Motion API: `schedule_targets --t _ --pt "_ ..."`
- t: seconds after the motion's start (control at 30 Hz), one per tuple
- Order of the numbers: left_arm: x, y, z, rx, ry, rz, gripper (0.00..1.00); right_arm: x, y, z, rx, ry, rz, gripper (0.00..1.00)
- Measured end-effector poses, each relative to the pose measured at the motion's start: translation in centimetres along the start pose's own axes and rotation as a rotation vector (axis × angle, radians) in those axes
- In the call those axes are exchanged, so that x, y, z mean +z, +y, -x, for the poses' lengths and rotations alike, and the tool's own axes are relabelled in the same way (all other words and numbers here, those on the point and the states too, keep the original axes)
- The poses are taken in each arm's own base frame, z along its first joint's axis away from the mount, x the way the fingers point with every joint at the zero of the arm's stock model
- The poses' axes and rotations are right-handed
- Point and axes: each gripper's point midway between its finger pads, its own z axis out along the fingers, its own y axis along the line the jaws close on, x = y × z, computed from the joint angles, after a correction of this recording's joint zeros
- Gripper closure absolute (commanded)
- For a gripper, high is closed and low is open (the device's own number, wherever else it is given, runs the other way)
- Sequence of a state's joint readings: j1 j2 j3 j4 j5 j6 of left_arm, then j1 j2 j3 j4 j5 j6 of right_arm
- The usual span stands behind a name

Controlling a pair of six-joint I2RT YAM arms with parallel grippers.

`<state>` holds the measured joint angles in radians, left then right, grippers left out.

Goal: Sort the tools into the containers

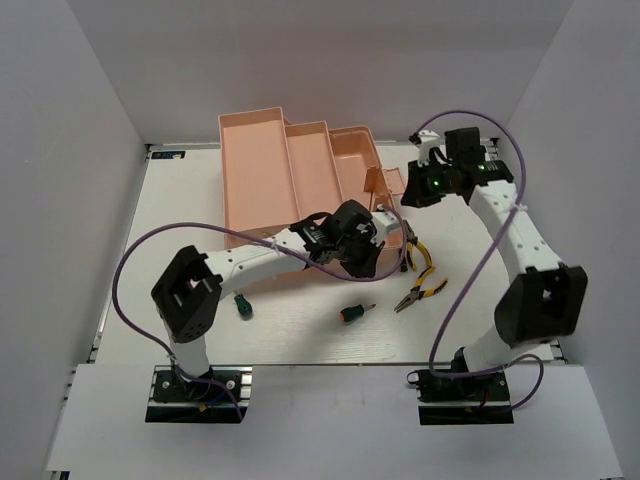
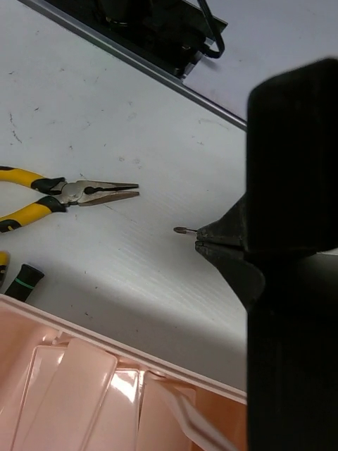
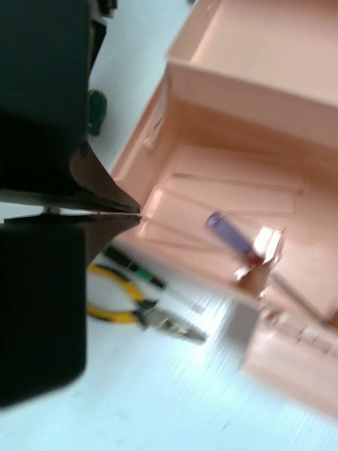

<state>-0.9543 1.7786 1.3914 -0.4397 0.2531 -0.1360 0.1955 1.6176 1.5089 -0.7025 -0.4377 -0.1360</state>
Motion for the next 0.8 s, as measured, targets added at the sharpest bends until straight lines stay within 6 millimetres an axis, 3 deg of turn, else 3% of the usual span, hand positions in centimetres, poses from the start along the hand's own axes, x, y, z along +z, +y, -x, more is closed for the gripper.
schedule_targets --t 0.07,0.1,0.2,0.33,0.4,0.53,0.6,0.7,0.8 --pt "0.6 0.0 -0.1 0.001 0.007 -0.001 0.87 -1.7 -0.6 -1.2 -0.012 -0.004 -0.073 0.97" --pt "0.8 0.0 -0.2 -0.001 0.011 -0.002 0.75 -2.3 -1.0 -2.1 -0.012 0.004 -0.105 0.98" --pt "1.3 -0.1 -0.3 -0.002 0.02 -0.005 0.54 -2.3 -2.4 -6.2 0.029 0.083 -0.163 0.98" --pt "2.5 -0.4 1.9 0.003 -0.013 -0.021 0.53 -1.1 -3.1 -12.6 0.126 0.242 -0.167 0.94" --pt "3.0 -0.7 2.6 0.01 -0.026 -0.032 0.53 -0.8 -2.8 -14.9 0.165 0.297 -0.15 0.9" --pt "3.4 -1.1 2.6 0.014 -0.02 -0.037 0.53 0.1 -1.9 -16.6 0.219 0.336 -0.089 0.78" --pt "3.3 -1.3 2.7 0.017 -0.024 -0.031 0.53 0.8 -1.4 -17.0 0.249 0.346 -0.056 0.66" --pt "2.5 -1.4 3.2 0.017 -0.042 -0.007 0.53 2.0 -1.2 -17.5 0.294 0.358 -0.018 0.6" --pt "0.4 -1.6 4.6 0.015 -0.087 0.017 0.53 3.3 -1.4 -17.9 0.339 0.371 -0.004 0.6"
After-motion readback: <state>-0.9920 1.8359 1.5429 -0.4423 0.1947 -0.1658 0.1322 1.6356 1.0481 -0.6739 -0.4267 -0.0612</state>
